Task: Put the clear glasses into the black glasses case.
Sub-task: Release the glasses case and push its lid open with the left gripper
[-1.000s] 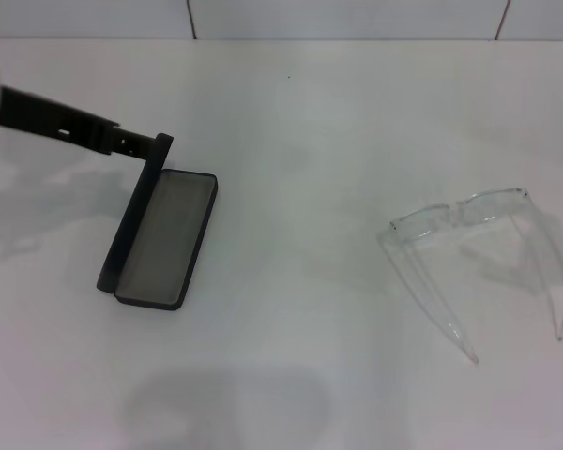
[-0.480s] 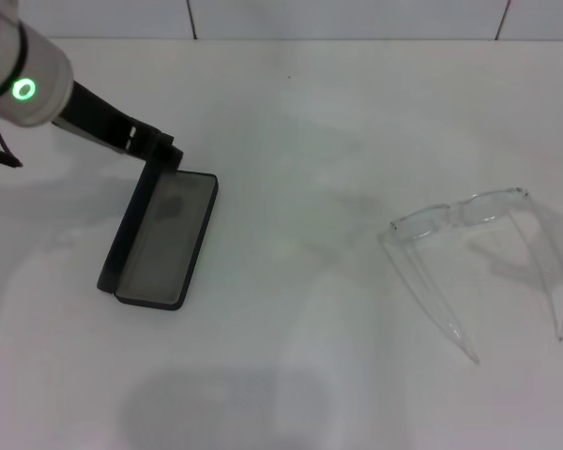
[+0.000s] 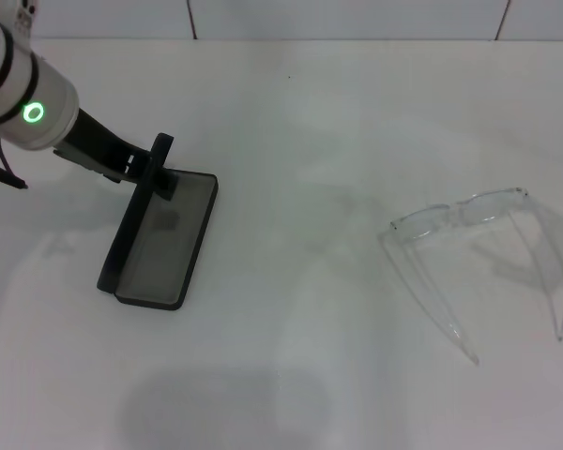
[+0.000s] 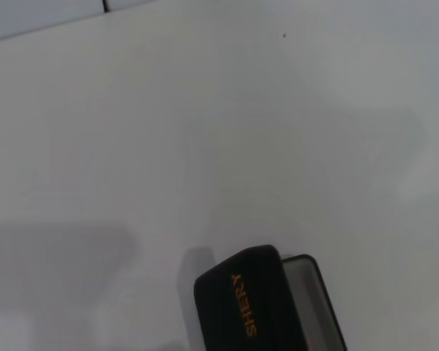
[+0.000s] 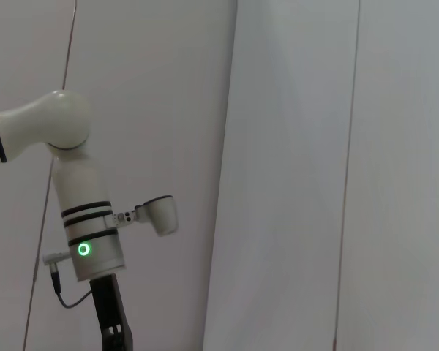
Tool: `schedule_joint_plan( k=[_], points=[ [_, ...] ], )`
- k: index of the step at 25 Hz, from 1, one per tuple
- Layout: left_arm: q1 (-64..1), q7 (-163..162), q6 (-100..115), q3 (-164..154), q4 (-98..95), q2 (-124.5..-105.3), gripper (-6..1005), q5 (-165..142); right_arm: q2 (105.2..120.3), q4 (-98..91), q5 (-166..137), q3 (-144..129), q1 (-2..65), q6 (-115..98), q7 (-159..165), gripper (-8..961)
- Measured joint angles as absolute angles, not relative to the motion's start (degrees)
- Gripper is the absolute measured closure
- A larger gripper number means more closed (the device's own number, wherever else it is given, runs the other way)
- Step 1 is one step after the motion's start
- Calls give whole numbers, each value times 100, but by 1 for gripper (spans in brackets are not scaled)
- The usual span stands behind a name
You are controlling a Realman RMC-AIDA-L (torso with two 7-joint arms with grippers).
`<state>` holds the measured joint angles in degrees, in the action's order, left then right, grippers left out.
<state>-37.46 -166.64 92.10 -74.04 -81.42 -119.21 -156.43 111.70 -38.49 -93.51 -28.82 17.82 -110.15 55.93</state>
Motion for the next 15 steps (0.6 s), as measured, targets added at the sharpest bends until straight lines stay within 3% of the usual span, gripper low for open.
schedule_joint_plan(
  k=[15],
  points=[
    [-3752,-16413,8866,-7409,-7554,-11933,305,-15668,11176,-3704,-9350,-2759,1740,-11013,5590,156]
  ],
)
